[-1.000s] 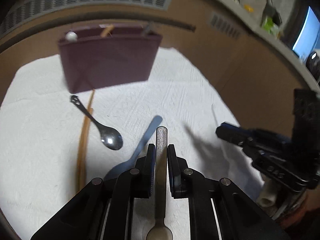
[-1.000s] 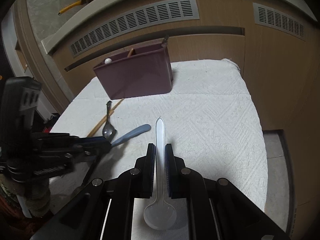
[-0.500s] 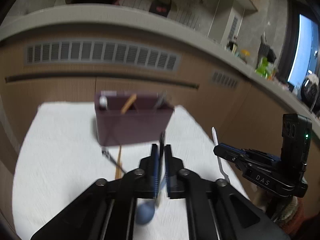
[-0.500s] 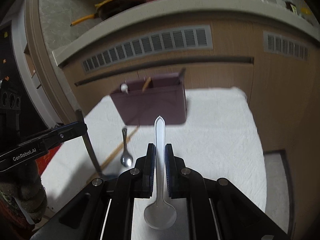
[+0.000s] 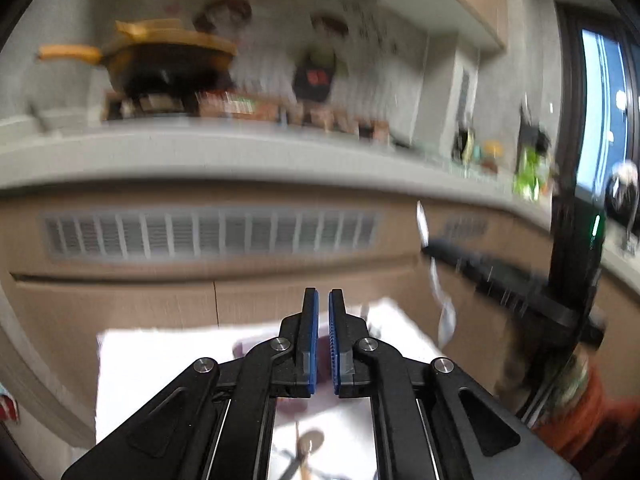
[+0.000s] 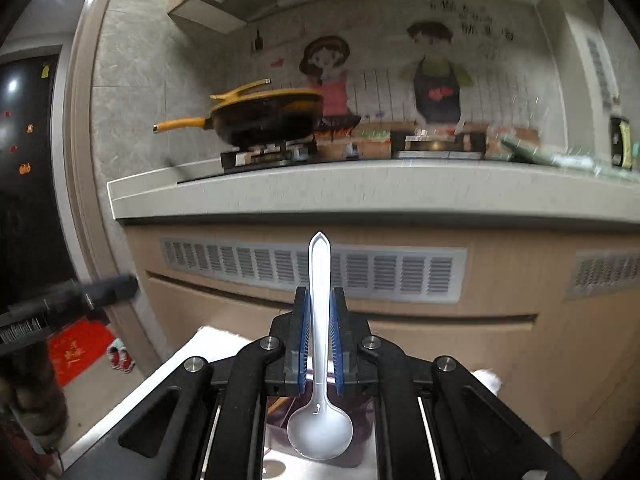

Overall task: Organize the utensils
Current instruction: 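Open the left gripper over the caddy while the right gripper releases the white spoon into it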

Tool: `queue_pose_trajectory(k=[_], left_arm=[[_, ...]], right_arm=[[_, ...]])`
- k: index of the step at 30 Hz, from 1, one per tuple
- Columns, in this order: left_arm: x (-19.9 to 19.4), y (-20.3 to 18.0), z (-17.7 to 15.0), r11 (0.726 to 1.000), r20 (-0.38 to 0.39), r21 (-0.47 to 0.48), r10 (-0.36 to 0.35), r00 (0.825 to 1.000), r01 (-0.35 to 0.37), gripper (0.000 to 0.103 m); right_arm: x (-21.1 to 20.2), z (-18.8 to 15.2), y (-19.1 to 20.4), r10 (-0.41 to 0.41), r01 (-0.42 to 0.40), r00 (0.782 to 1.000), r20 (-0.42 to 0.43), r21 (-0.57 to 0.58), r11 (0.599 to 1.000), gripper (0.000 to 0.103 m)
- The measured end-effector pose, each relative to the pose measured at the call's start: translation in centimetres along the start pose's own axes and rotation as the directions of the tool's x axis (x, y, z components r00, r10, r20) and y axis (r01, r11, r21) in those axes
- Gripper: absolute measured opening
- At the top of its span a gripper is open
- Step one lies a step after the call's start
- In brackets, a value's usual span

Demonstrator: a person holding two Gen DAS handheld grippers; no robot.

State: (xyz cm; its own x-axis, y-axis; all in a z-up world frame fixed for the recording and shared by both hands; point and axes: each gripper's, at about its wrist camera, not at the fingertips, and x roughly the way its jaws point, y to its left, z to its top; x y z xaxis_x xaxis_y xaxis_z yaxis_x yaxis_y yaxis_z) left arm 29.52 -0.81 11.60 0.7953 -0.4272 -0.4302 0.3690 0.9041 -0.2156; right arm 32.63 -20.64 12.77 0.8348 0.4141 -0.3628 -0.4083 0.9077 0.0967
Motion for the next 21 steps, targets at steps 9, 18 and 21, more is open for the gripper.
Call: queue_pose_trajectory(k=[9, 18, 21], left_arm=[[11.8, 0.1, -12.5, 0.988, -0.487, 0.115, -0.031, 0.873, 0.099, 0.036], [16.5, 1.5, -14.0, 0.998, -0.563, 0.06, 0.043, 0.825, -0.01, 0.034], [16.2, 1.1, -14.3, 0.996, -0.541, 0.08, 0.083, 0.837, -0.047, 0.034]], right_arm=[[-0.2, -6.4, -0.1, 0.02, -0.016, 0.989, -0.144, 0.028, 0.999, 0.01], [0.3, -9.4, -0.5, -0.026, 0.033, 0.977, -0.214, 0.03, 0.999, 0.01], [0.4, -10.0, -0.7, -0.032, 0.041, 0.973, -0.228, 0.037, 0.998, 0.01]])
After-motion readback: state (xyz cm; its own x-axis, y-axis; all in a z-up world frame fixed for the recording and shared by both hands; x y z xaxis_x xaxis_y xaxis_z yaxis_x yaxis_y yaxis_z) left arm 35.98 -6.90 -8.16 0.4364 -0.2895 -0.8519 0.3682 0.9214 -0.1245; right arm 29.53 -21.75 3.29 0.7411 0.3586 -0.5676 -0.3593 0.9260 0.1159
